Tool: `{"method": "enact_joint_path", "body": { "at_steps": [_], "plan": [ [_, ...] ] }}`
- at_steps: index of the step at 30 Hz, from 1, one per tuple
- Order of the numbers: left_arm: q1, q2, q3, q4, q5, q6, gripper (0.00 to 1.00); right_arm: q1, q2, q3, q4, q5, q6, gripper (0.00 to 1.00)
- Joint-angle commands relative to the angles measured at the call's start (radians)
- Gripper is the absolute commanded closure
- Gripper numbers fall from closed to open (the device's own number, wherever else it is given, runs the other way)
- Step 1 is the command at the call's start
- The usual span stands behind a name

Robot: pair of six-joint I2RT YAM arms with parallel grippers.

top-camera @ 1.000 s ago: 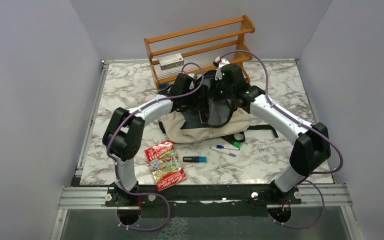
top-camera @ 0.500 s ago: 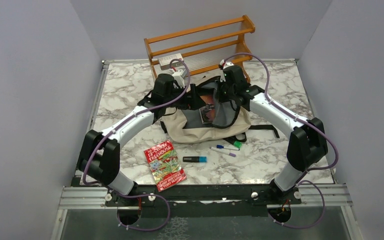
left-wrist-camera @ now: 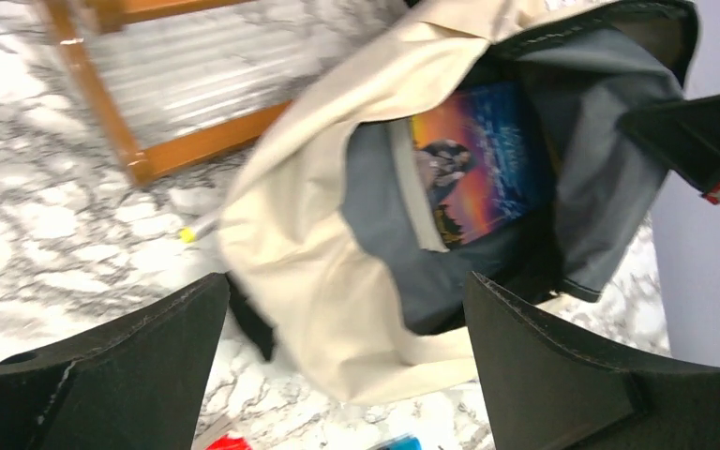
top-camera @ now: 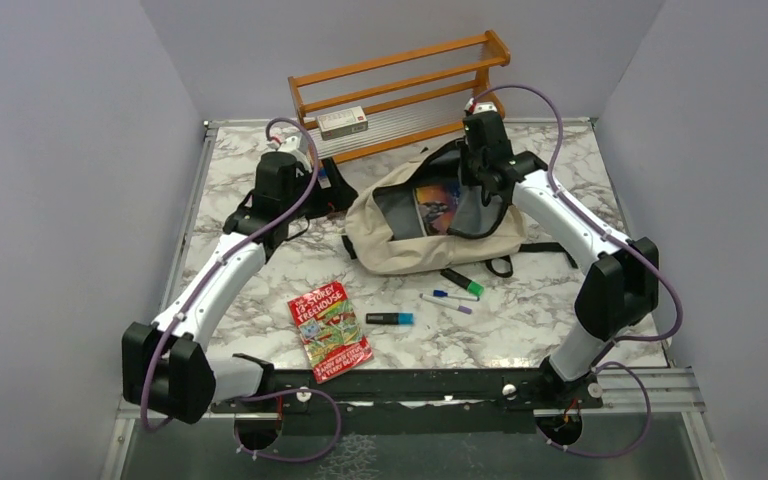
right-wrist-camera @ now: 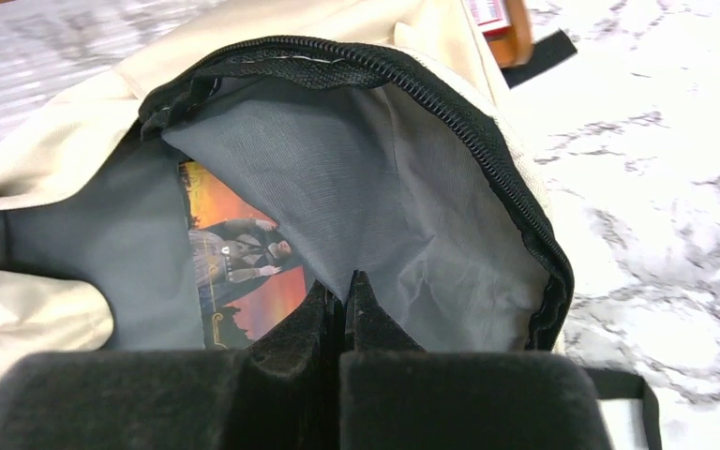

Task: Pack the student bag
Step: Place the book in the student bag, then pick up the book from the center of the board.

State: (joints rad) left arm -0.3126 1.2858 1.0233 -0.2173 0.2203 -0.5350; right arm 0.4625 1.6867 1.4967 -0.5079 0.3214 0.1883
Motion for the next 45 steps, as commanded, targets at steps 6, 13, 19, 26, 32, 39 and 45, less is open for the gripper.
{"method": "enact_joint_path", "body": {
  "at_steps": [6, 13, 19, 26, 32, 39, 45],
  "plan": [
    [0.003, -0.163, -0.132, -0.315, -0.323, -0.213, 0.01, -0.028, -0.017, 0.001, 0.000, -0.174, -0.047, 0.80],
    [0.003, -0.263, -0.222, -0.461, -0.331, -0.334, 0.01, -0.028, -0.136, -0.039, 0.008, -0.338, 0.003, 0.51],
    [0.003, -0.363, -0.297, -0.567, -0.329, -0.415, 0.01, 0.028, -0.211, -0.091, 0.008, -0.519, 0.087, 0.45],
    [0.001, -0.401, -0.388, -0.589, -0.293, -0.503, 0.03, 0.285, -0.201, -0.166, 0.056, -0.551, 0.220, 0.44],
    [0.001, -0.435, -0.466, -0.588, -0.300, -0.528, 0.04, 0.419, -0.158, -0.331, 0.249, -0.631, 0.382, 0.50],
    [0.000, -0.451, -0.557, -0.525, -0.278, -0.557, 0.06, 0.531, -0.018, -0.377, 0.391, -0.670, 0.486, 0.50],
    [-0.001, -0.436, -0.594, -0.467, -0.267, -0.546, 0.12, 0.550, 0.113, -0.364, 0.430, -0.657, 0.497, 0.47]
  ]
}}
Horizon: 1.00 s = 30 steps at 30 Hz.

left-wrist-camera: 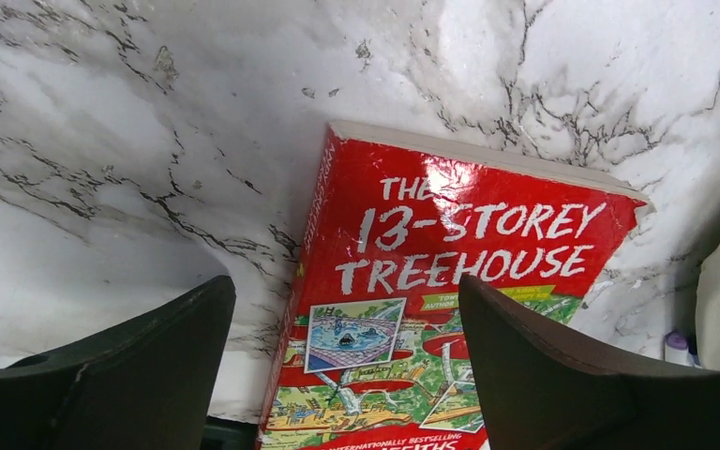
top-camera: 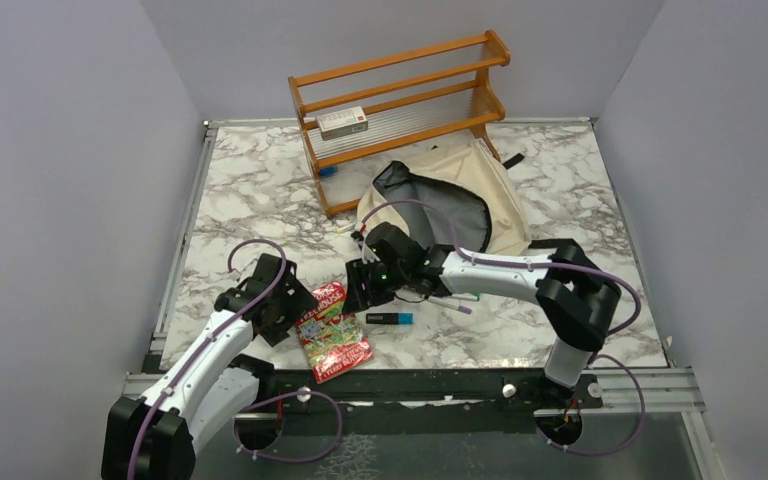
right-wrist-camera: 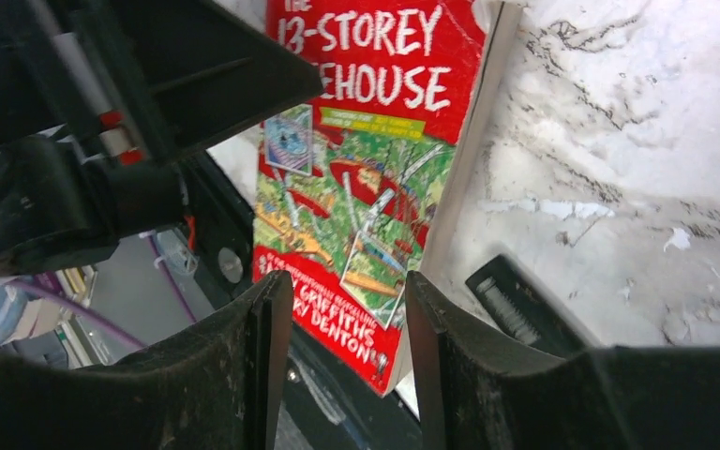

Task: Pack the student bag
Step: Pick up the book from the center of the board.

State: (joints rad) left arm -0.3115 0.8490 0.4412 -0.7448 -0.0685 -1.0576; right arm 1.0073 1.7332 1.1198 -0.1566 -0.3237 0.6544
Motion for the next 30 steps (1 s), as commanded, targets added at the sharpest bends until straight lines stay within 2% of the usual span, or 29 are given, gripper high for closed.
{"method": "enact_joint_path", "body": {
  "at_steps": [1, 3, 10, 16, 20, 24, 30],
  "plan": [
    [-0.002, 0.003, -0.017, 0.073, 0.026, -0.019, 0.14, 0.005, 0.086, 0.017, 0.080, -0.007, 0.028, 0.47],
    [-0.001, 0.003, -0.032, 0.101, 0.041, -0.014, 0.18, 0.007, 0.123, 0.028, 0.073, 0.010, 0.019, 0.47],
    [-0.001, 0.021, -0.080, 0.190, 0.097, -0.009, 0.20, 0.013, 0.194, 0.029, 0.056, 0.067, -0.001, 0.46],
    [-0.001, 0.041, -0.098, 0.273, 0.124, 0.027, 0.22, 0.013, 0.236, 0.038, 0.126, 0.007, -0.013, 0.58],
    [-0.001, 0.063, -0.114, 0.379, 0.138, 0.054, 0.24, 0.011, 0.266, 0.097, 0.095, 0.077, -0.032, 0.66],
    [0.001, 0.129, -0.072, 0.440, 0.106, 0.108, 0.24, -0.012, 0.311, 0.221, 0.029, 0.140, -0.097, 0.71],
    [0.035, 0.329, 0.074, 0.528, 0.095, 0.240, 0.23, -0.098, 0.371, 0.340, 0.023, 0.127, -0.132, 0.72]
  ]
}}
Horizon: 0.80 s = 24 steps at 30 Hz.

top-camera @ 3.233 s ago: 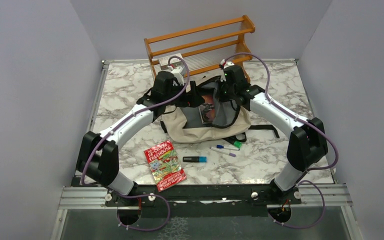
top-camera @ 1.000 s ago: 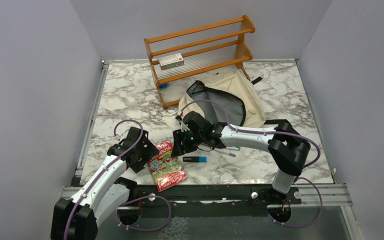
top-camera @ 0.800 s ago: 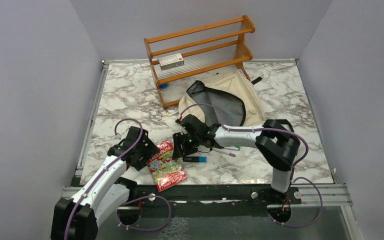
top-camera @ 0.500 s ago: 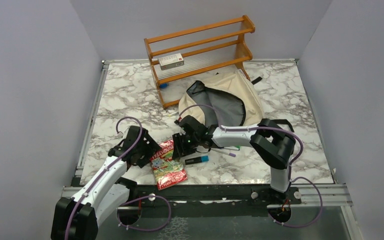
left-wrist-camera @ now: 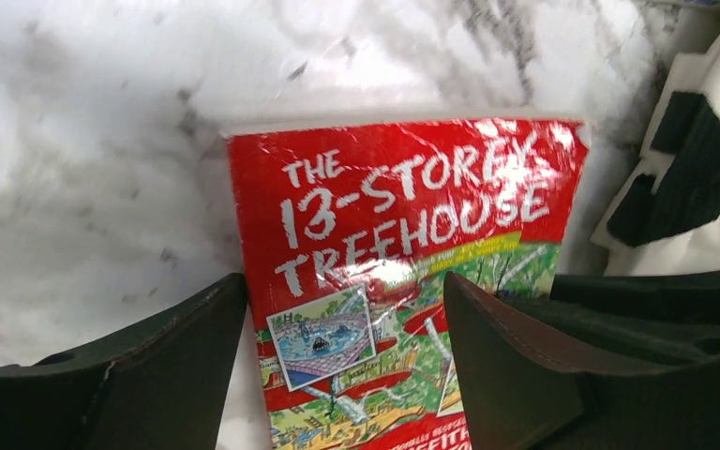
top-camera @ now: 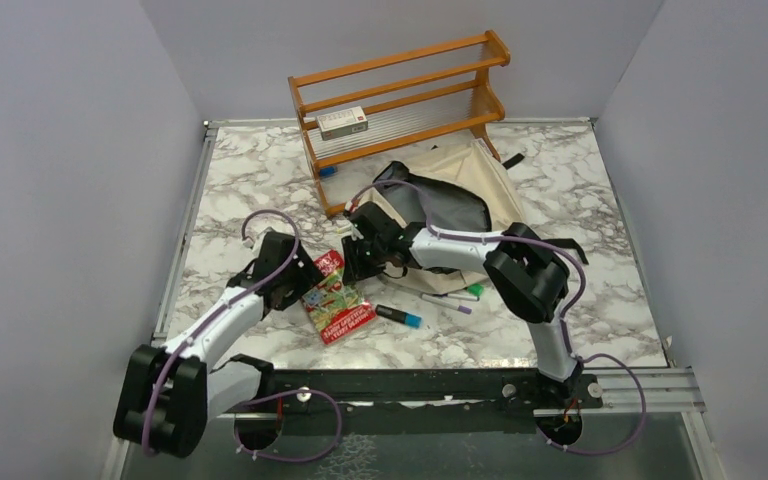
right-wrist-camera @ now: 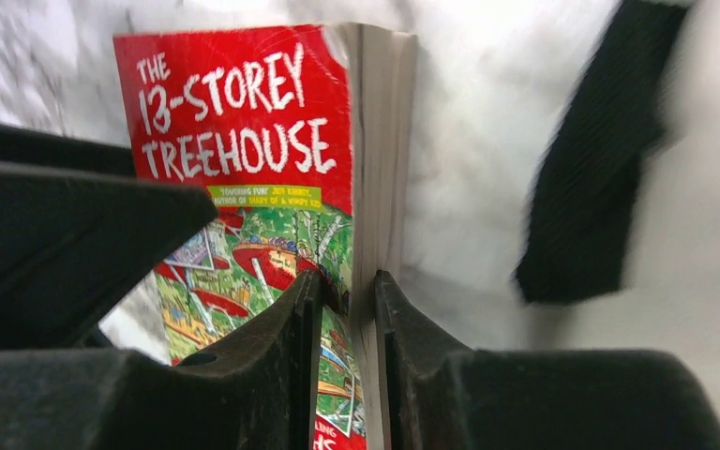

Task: Pack the student bag
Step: Pick up the book from the center of the board.

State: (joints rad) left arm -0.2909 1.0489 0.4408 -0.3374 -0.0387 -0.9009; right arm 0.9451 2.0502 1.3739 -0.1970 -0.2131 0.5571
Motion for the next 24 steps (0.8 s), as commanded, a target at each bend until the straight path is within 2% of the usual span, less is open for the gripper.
{"method": "enact_joint_path", "body": {
  "at_steps": [1, 3, 6, 9, 12, 19, 24],
  "plan": [
    [0.025, 0.166, 0.104, 0.118, 0.061, 0.108, 0.23, -0.050, 0.062, 0.102, 0.063, 0.007, -0.042, 0.72],
    [0.048, 0.230, 0.168, 0.092, 0.052, 0.146, 0.22, -0.070, 0.071, 0.125, 0.056, -0.009, -0.062, 0.70],
    [0.069, 0.270, 0.213, 0.060, 0.057, 0.174, 0.17, -0.084, 0.068, 0.130, 0.031, -0.017, -0.089, 0.58],
    [0.073, 0.253, 0.195, 0.059, 0.075, 0.173, 0.12, -0.090, 0.054, 0.102, 0.015, -0.018, -0.101, 0.48],
    [0.073, 0.217, 0.150, 0.057, 0.097, 0.157, 0.10, -0.097, 0.044, 0.070, 0.011, -0.037, -0.102, 0.45],
    [0.073, 0.067, 0.030, 0.057, 0.150, 0.098, 0.09, -0.101, 0.059, 0.064, -0.029, -0.088, -0.102, 0.49],
    [0.073, 0.022, 0.007, 0.064, 0.181, 0.102, 0.09, -0.118, 0.091, 0.061, -0.055, -0.054, -0.068, 0.61]
  ]
}}
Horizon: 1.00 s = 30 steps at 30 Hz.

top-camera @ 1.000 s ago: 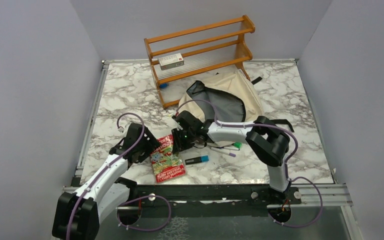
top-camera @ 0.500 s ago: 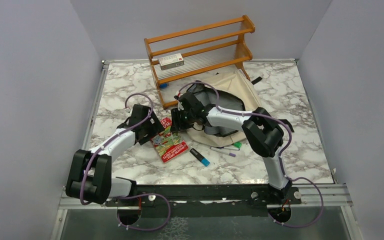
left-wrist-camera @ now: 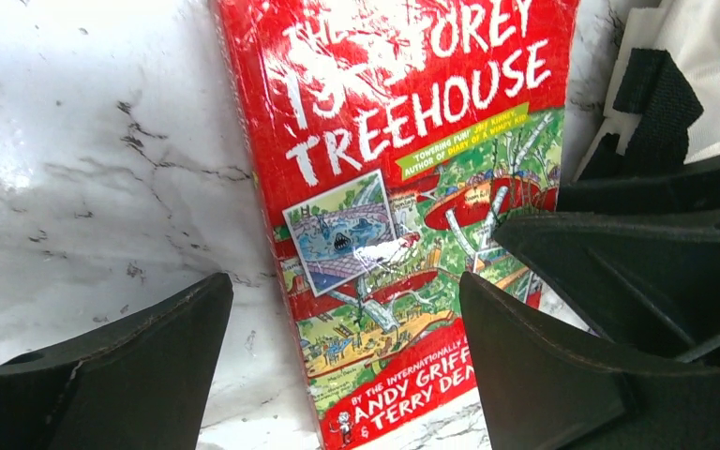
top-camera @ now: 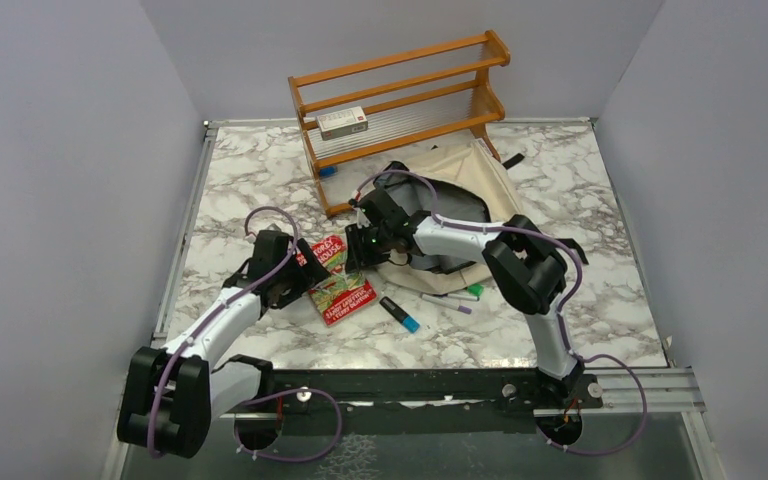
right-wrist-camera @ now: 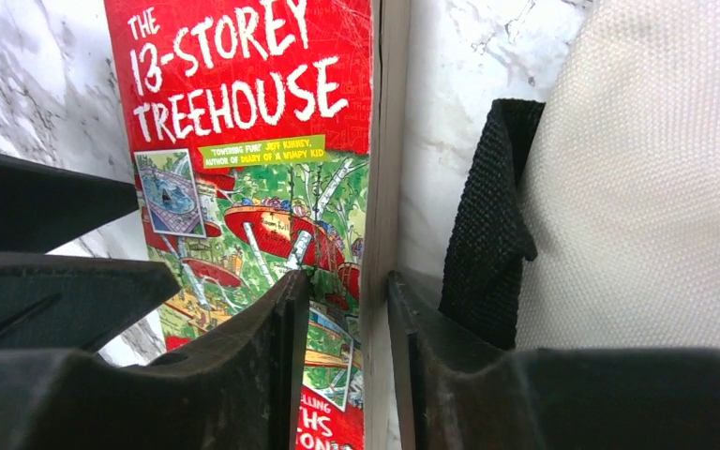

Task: Pack the student bag
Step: Pick up the book from the center of the board.

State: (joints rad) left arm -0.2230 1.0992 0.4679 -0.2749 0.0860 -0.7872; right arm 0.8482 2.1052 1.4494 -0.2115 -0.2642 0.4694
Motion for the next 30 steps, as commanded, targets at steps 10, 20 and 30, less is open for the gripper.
{"method": "enact_joint_path", "body": {
  "at_steps": [10, 20, 30],
  "plan": [
    [0.005, 0.006, -0.052, 0.068, 0.106, -0.017, 0.09, -0.131, 0.071, -0.129, 0.094, -0.156, 0.091, 0.99],
    [0.005, 0.027, -0.147, 0.262, 0.215, -0.071, 0.16, -0.165, 0.110, -0.163, 0.135, -0.210, 0.107, 0.99],
    [0.005, 0.051, -0.218, 0.540, 0.362, -0.122, 0.36, -0.169, 0.114, -0.165, 0.154, -0.271, 0.107, 0.99]
  ]
}}
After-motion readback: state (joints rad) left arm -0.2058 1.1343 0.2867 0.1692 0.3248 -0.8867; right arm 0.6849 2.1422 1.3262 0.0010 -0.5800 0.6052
